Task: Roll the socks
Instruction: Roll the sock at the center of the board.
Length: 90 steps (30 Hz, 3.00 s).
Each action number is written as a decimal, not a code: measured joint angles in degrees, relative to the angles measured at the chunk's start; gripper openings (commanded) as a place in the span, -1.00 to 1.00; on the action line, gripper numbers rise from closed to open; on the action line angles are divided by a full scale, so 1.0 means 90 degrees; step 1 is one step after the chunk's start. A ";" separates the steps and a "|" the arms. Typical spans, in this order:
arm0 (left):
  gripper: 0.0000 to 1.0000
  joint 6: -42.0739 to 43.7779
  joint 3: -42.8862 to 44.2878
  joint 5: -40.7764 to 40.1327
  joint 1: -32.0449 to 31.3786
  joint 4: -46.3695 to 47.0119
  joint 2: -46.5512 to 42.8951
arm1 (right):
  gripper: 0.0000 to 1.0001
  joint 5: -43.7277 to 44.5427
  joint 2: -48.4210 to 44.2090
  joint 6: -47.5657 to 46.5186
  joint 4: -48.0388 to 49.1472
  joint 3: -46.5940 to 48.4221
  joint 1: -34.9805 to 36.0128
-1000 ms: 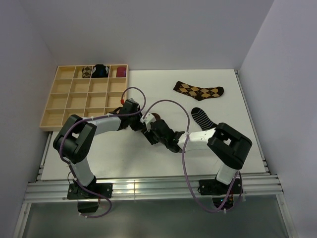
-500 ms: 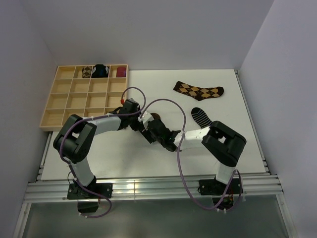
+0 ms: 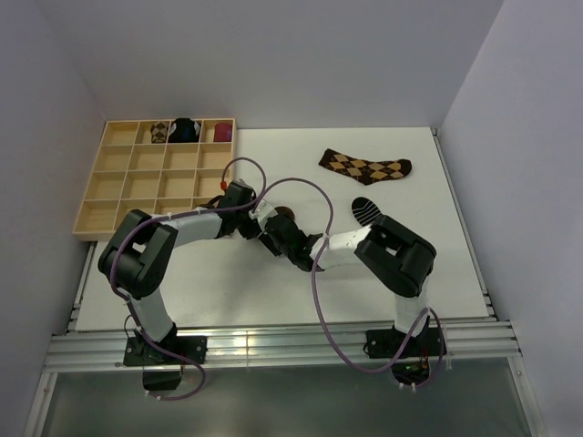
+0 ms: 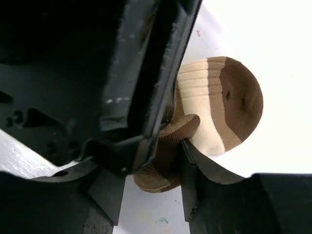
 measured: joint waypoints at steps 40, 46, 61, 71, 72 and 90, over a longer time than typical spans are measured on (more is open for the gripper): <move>0.23 -0.1052 -0.2815 -0.0952 0.0070 0.0758 -0.3203 | -1.00 -0.5498 0.1035 0.1409 -0.3942 0.2674 -0.1574; 0.25 -0.1452 -0.3177 -0.1137 -0.0214 0.1200 -0.3174 | -1.00 -0.6217 0.1358 0.1877 -0.4133 0.2963 -0.1812; 0.31 -0.2232 -0.3801 -0.1639 -0.0231 0.2832 -0.2880 | -1.00 -0.7240 0.1559 0.2858 -0.3929 0.2739 -0.1911; -0.06 -0.2567 -0.3589 -0.1564 -0.0233 0.3116 -0.2113 | -0.85 -0.7492 0.1557 0.3313 -0.3463 0.2455 -0.1945; -0.11 -0.2606 -0.3521 -0.1557 -0.0233 0.3065 -0.2035 | -0.81 -0.7502 0.1554 0.3344 -0.3410 0.2424 -0.1950; -0.39 -0.2283 -0.2045 -0.1406 -0.0313 0.0843 -0.1596 | 0.11 -0.5382 -0.0636 0.2693 -0.2676 0.0546 -0.1761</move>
